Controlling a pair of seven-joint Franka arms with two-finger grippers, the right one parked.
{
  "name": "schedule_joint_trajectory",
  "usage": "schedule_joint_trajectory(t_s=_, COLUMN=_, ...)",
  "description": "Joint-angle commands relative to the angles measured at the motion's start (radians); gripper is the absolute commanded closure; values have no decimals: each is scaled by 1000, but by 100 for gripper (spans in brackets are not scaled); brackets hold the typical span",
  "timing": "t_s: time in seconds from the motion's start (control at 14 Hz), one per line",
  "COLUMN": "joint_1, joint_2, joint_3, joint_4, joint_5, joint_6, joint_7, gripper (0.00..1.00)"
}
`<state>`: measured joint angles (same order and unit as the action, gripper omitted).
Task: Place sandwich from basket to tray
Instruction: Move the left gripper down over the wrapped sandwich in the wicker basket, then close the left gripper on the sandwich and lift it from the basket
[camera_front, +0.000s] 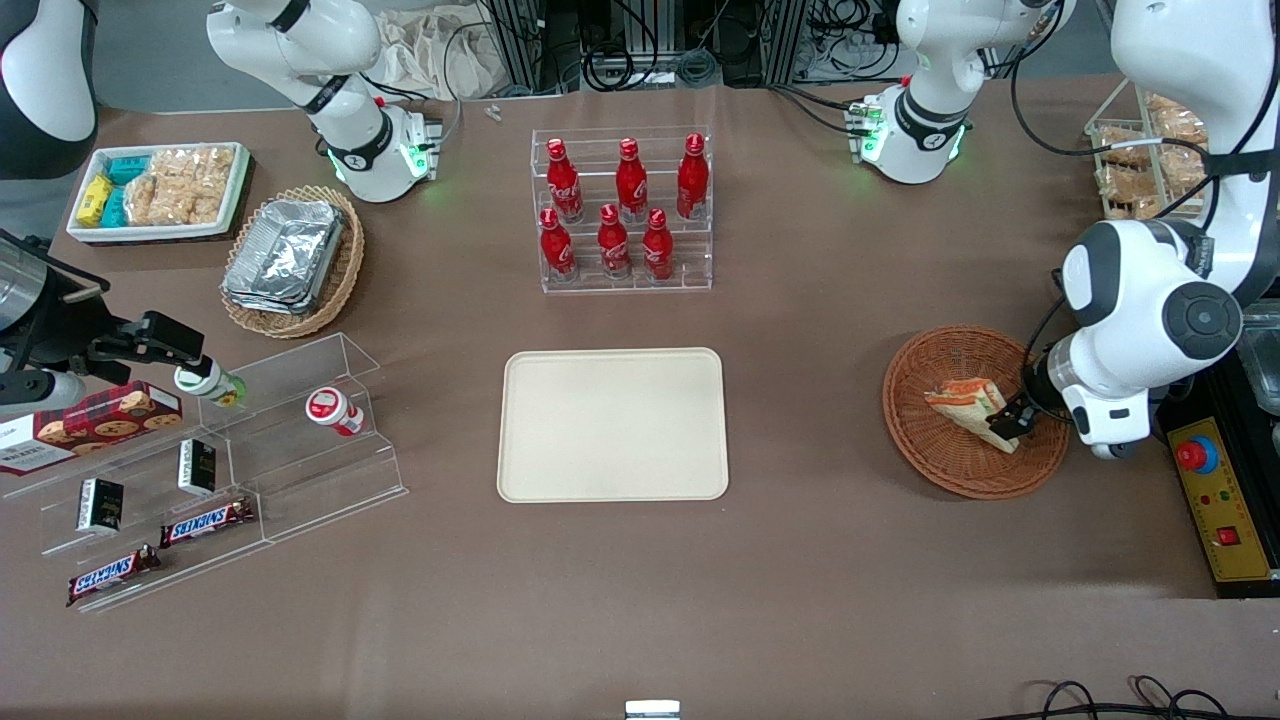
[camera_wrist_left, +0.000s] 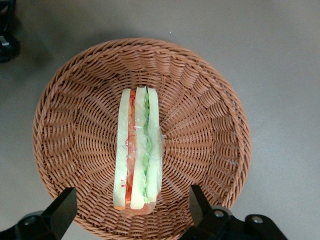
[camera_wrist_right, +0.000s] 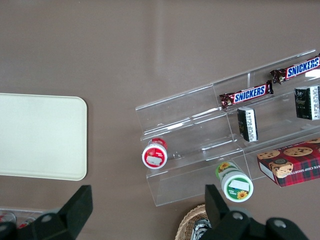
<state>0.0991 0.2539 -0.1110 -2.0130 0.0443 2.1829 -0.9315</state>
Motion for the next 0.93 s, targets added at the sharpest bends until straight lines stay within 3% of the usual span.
schedule_joint_trajectory(t_s=0.0, joint_1=-15, joint_2=27, joint_3=-7, joint_4=-6, joint_5=23, joint_6=46, joint_7=-78, gripper=0)
schedule_joint_trajectory(t_s=0.79, joint_1=-10, joint_2=73, joint_3=-7, joint_4=-101, joint_5=63, joint_6=144, joint_7=-78, gripper=0)
schedule_joint_trajectory(t_s=0.86, joint_1=-9, joint_2=79, joint_3=-7, joint_4=-95, joint_5=65, joint_6=144, joint_7=-78, gripper=5)
